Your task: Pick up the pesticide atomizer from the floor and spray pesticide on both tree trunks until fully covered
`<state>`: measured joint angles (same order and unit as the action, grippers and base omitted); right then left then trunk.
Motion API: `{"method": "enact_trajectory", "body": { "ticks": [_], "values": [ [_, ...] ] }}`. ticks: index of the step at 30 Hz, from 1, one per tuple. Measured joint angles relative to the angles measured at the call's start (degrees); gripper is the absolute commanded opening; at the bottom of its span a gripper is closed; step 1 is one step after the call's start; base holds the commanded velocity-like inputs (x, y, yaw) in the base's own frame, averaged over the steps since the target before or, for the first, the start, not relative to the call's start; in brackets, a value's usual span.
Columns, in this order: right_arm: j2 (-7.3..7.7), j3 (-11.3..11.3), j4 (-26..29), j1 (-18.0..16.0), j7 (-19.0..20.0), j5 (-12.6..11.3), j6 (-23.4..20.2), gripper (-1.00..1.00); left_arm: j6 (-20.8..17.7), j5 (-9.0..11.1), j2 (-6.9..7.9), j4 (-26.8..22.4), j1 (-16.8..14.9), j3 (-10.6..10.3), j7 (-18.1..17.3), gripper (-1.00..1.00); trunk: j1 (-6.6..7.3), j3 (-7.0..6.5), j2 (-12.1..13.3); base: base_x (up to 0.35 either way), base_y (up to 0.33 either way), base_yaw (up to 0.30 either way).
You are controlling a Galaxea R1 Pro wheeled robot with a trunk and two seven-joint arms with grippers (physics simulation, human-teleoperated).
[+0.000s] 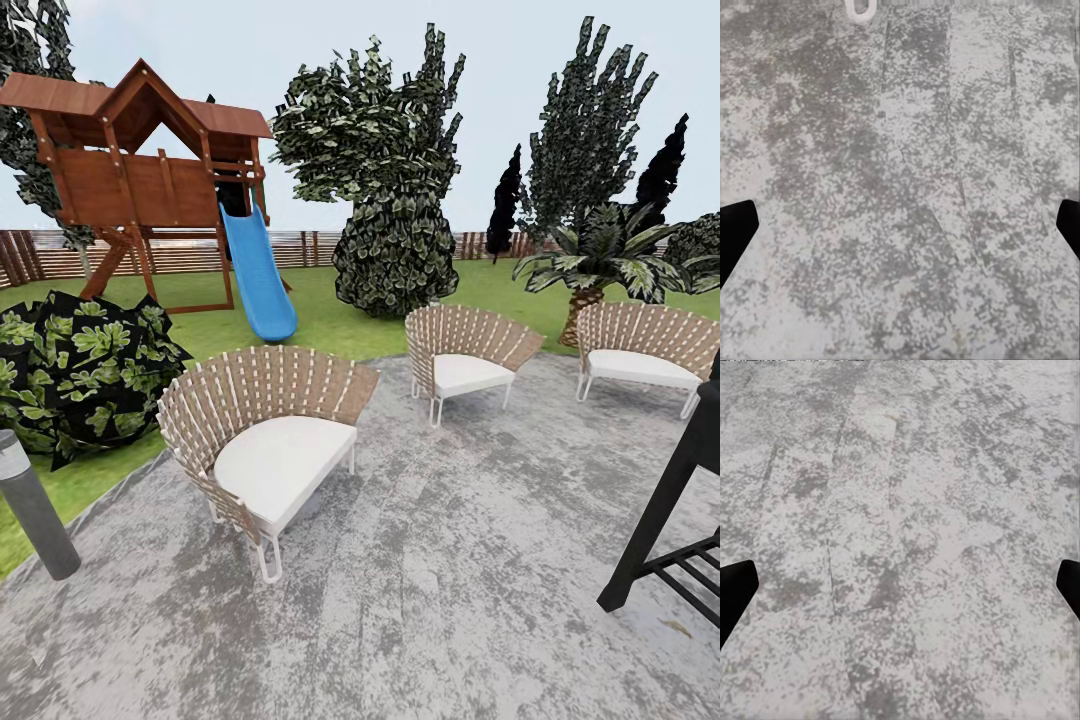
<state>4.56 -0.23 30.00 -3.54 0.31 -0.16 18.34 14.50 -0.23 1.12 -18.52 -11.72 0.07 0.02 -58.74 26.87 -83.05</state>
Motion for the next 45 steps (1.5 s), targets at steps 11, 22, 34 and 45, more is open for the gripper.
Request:
{"method": "enact_trajectory", "body": {
  "ticks": [11,22,34,45],
  "values": [
    [0.02,-0.02,-2.44,0.01,0.00,-0.01,-0.07,1.00,1.13,0.07,0.29,1.29,-0.04,0.02,0.18,1.00,-0.03,0.00,0.00,-0.293,0.011,-0.188],
    [0.02,-0.11,-3.65,0.00,-0.13,-0.04,-0.07,1.00,1.14,0.23,0.27,1.35,-0.04,0.02,0.22,1.00,-0.04,0.00,0.00,-0.335,0.115,-0.277],
    [0.02,-0.10,-3.36,0.01,-0.26,-0.05,-0.07,1.00,1.19,0.15,0.29,1.34,-0.04,0.02,0.22,1.00,0.00,0.00,0.00,-0.149,0.027,-0.278],
    [0.09,-0.17,-2.97,0.03,-0.16,-0.08,-0.13,1.00,1.20,0.15,0.27,1.35,-0.04,0.02,0.22,1.00,0.00,0.00,0.00,-0.002,0.000,-0.283]
  ]
}}
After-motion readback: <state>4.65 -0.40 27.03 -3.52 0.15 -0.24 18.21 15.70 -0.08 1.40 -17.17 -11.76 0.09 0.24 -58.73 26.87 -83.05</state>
